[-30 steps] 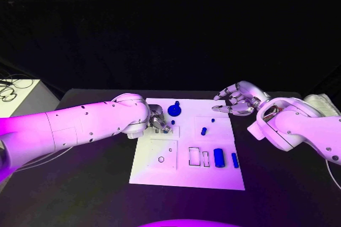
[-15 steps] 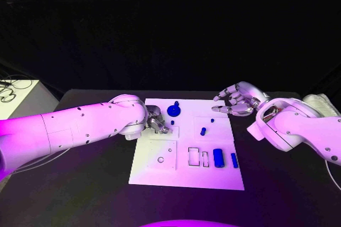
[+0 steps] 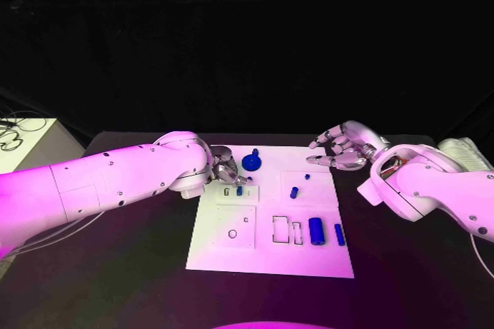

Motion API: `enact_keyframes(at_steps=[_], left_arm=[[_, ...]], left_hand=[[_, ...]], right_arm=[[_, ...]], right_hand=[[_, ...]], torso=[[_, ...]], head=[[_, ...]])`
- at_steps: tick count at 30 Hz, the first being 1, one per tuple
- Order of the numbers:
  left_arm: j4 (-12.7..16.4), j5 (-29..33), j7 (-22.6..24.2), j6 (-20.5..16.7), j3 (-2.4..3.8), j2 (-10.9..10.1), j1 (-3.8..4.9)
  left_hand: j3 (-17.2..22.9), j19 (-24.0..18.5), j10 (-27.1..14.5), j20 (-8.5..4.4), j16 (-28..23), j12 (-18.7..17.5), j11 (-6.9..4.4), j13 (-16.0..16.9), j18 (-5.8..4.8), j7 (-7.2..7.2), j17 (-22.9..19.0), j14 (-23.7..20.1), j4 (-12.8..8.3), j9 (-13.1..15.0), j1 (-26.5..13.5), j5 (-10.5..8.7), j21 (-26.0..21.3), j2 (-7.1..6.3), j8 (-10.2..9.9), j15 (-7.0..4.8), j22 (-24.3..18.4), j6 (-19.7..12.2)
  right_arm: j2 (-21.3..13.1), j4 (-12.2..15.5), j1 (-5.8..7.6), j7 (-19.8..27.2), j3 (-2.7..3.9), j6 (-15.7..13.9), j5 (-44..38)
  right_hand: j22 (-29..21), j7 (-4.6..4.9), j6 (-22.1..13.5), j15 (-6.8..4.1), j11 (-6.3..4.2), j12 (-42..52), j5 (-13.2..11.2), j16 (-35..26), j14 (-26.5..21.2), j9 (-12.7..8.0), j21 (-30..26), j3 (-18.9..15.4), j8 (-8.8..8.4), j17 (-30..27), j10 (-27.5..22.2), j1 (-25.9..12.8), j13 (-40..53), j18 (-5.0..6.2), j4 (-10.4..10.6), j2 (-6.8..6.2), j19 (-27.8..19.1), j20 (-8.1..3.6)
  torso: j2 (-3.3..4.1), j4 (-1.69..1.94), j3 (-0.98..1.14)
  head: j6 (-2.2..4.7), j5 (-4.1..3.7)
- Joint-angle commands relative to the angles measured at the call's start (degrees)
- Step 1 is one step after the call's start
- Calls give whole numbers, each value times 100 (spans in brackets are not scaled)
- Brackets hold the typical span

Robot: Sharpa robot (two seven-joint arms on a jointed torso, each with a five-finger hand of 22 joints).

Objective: Assemble the parts on the task board

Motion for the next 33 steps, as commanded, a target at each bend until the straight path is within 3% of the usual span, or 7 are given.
enact_keyframes(at_steps=[1, 8, 11, 15, 23, 33], left_arm=[[55, -32, 19, -37, 65, -27, 5], [116, 21, 15, 323, 302, -191, 99], [11, 123, 35, 438, 355, -220, 199], [-354, 269, 73, 498, 391, -157, 356], [-1107, 265, 114, 659, 381, 196, 459], [-1859, 234, 95, 1051, 234, 648, 472]], left_hand=[[-34, 9, -32, -3, 19, 0, 6, -9, -36, 44, 1509, 596, -10, -6, -62, -20, -24, 15, 9, -11, 155, -1], [-71, -150, -210, 14, 19, -154, 42, -217, 13, 88, 1509, 596, -25, -10, 84, -8, -144, 45, -40, 15, -64, -134], [-66, -356, -476, 68, -45, -337, 118, -464, 72, 169, 1406, 552, -28, -13, 336, 41, -303, 78, -98, 81, -331, -311], [-13, -468, -712, 127, -127, -479, 191, -674, 104, 249, 1276, 490, -32, -61, 562, 81, -395, 126, -201, 147, -472, -467], [14, -466, -755, 143, -133, -496, 207, -706, 104, 271, 1266, 484, -30, -85, 637, 87, -398, 136, -239, 161, -467, -507], [11, -465, -773, 152, -133, -499, 223, -714, 104, 288, 1265, 483, -16, -99, 618, 73, -398, 149, -258, 173, -464, -517]], right_arm=[[4, -12, -7, 73, 0, 45, 0], [0, -49, -9, 82, 0, 30, 7], [-3, -63, -9, 89, 0, 14, 14], [-6, -93, -9, 99, 0, -11, 36], [-15, -100, -7, 100, 1, -27, 52], [-19, -59, -4, 97, 1, -16, 53]], right_hand=[[1494, -3, 5, 41, 40, -24, 15, 27, 592, -9, -11, 2, 40, 1485, 266, -52, 1218, -33, 25, 18, 588, 38], [1495, -3, 4, 41, 40, -23, 14, 27, 592, -9, -10, -3, 40, 1484, 268, -61, 1219, -33, 32, 16, 588, 38], [1495, -3, 4, 41, 40, -23, 14, 27, 592, -9, -10, -3, 40, 1484, 268, -61, 1219, -33, 32, 16, 588, 38], [1495, -3, 4, 41, 40, -23, 14, 27, 592, -9, -10, -3, 40, 1484, 268, -61, 1219, -33, 32, 16, 588, 38], [1495, -3, 4, 41, 40, -23, 14, 27, 592, -9, -10, -3, 40, 1484, 268, -61, 1219, -33, 32, 16, 588, 38], [1496, -5, 0, 40, 38, -24, 17, 30, 594, -10, -9, -11, 45, 1493, 267, -72, 1218, -33, 50, 15, 589, 38]], torso=[[1, -4, -3], [-1, 5, 4], [3, 10, 6], [8, 12, 5], [25, -6, 3], [76, -19, 3]], head=[[12, -18], [38, -27], [55, -28], [78, -13], [86, 11], [103, 32]])
